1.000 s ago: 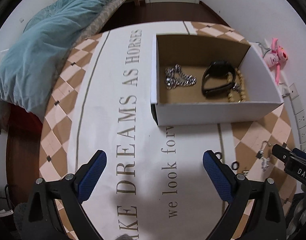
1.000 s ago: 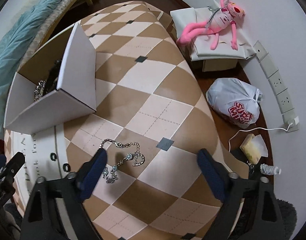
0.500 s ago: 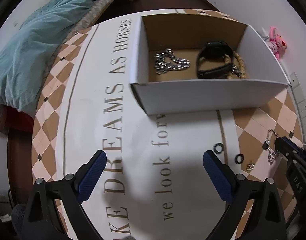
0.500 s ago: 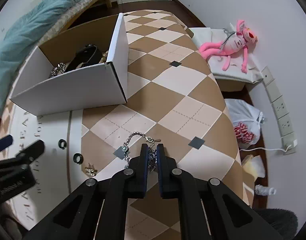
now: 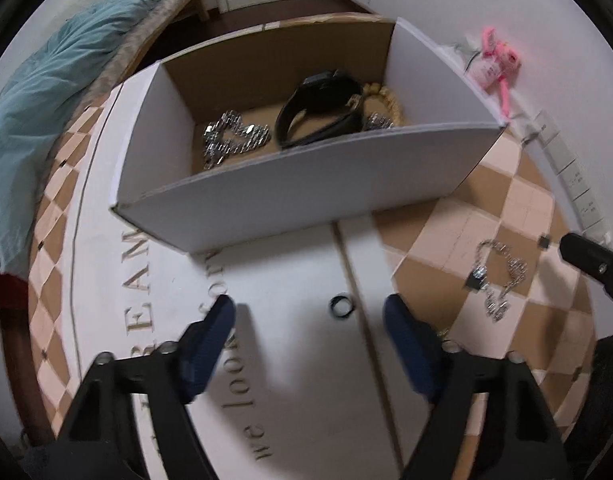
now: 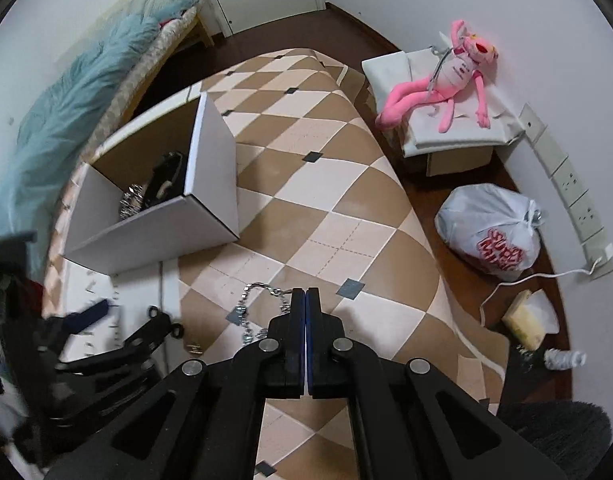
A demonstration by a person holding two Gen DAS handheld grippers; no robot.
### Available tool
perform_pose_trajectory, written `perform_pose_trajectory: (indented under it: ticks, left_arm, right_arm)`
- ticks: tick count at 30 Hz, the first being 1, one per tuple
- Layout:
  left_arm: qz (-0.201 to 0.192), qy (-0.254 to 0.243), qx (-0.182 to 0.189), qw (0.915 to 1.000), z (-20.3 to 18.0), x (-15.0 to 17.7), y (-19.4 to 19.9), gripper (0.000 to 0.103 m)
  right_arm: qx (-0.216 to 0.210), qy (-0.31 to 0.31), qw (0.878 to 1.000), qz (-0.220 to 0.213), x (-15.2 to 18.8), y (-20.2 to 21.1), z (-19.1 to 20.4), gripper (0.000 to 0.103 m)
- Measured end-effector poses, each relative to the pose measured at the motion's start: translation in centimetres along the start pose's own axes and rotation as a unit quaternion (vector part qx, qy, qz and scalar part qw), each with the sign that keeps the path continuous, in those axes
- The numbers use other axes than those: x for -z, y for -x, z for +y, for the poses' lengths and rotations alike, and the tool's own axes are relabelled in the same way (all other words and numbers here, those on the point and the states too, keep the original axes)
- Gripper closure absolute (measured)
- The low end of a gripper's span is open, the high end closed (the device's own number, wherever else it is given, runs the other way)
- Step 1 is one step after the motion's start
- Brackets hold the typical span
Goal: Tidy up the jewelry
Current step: 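Grasp a black ring with the left tool while the right tool grasps the silver charm necklace, then drop the black ring into the box with the left tool while the right tool drops the necklace in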
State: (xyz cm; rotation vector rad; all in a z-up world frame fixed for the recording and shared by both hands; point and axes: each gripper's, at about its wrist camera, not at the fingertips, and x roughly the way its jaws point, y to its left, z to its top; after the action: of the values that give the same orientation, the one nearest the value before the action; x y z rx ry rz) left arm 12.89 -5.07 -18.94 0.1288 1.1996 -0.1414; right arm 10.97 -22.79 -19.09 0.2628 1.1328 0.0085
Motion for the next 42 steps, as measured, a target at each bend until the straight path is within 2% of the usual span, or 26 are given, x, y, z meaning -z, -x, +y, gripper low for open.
perform_pose_trajectory:
  ticks: [1,3,4,6,8,12,14,15,16,17,21,25,27,29,30,31,36,42]
  left_arm:
    - [0.002,-0.004,0.001,1.0,0.0,-0.2,-0.2,0.038]
    - [-0.002,-0.009,0.016,0.9998,-0.2,-0.3,-0.1,0.063]
    - [-0.003,-0.011,0.019,0.9997,-0.3,-0.4,-0.1,0.066]
    - [-0.006,-0.018,0.023,0.9995,-0.5,-0.5,0.0,0.084]
    - [-0.006,-0.016,0.026,0.9995,-0.5,-0.6,0.0,0.094]
    - [-0.011,0.004,0.034,0.9993,0.8,-0.4,0.4,0.094]
    - [-0.013,0.015,0.037,0.9991,1.6,-0.1,0.8,0.094]
    - [-0.016,0.021,0.037,0.999,2.1,0.0,1.1,0.094]
    - [-0.018,0.027,0.038,0.9988,2.5,0.2,1.3,0.094]
    - [-0.019,0.033,0.038,0.9986,3.0,0.4,1.6,0.094]
    - [-0.018,0.049,0.038,0.9979,4.3,1.2,2.3,0.094]
    - [-0.014,0.063,0.039,0.9972,5.3,2.0,2.6,0.094]
    - [-0.012,0.065,0.038,0.9971,5.4,2.3,2.6,0.094]
    - [-0.01,0.065,0.037,0.9971,5.4,2.6,2.5,0.094]
    - [-0.008,0.065,0.037,0.9972,5.4,2.7,2.4,0.094]
    - [-0.007,0.065,0.038,0.9971,5.4,2.8,2.3,0.094]
    - [-0.005,0.07,0.039,0.9967,5.5,3.1,2.3,0.094]
    - [-0.022,0.073,0.049,0.9959,5.5,2.4,4.0,0.094]
  right_arm:
    - [-0.007,-0.008,1.0,-0.003,-0.1,0.3,-0.2,0.103]
    - [-0.016,-0.013,1.0,-0.004,-0.3,0.7,-0.3,0.103]
    - [-0.022,-0.017,1.0,-0.004,-0.3,0.9,-0.4,0.103]
    - [-0.034,-0.021,0.999,0.005,-0.5,0.9,-0.6,0.103]
    - [-0.048,-0.036,0.998,0.021,-0.7,0.4,-1.0,0.103]
    - [-0.051,-0.045,0.997,0.043,-0.8,-0.4,-1.3,0.099]
    - [-0.047,-0.041,0.997,0.047,-0.7,-0.7,-1.0,0.081]
    - [-0.046,-0.038,0.997,0.049,-0.6,-0.9,-0.9,0.06]
    - [-0.046,-0.035,0.997,0.052,-0.5,-1.1,-0.7,0.044]
    - [-0.045,-0.029,0.997,0.054,-0.3,-1.3,-0.3,0.043]
    - [-0.024,0.003,0.998,0.061,0.6,-2.2,1.3,0.043]
    - [0.013,0.033,0.997,0.072,1.7,-3.8,2.8,0.043]
    - [0.042,0.062,0.995,0.058,2.2,-3.9,3.9,0.043]
    - [0.067,0.086,0.993,0.043,2.7,-4.1,4.8,0.057]
    - [0.08,0.097,0.992,0.032,2.8,-4.0,5.2,0.081]
    - [0.077,0.101,0.992,0.025,2.9,-4.0,5.4,0.089]
    - [0.068,0.096,0.993,0.022,2.8,-3.7,5.3,0.09]
    - [0.012,0.054,0.998,0.004,1.8,-1.0,4.1,0.09]
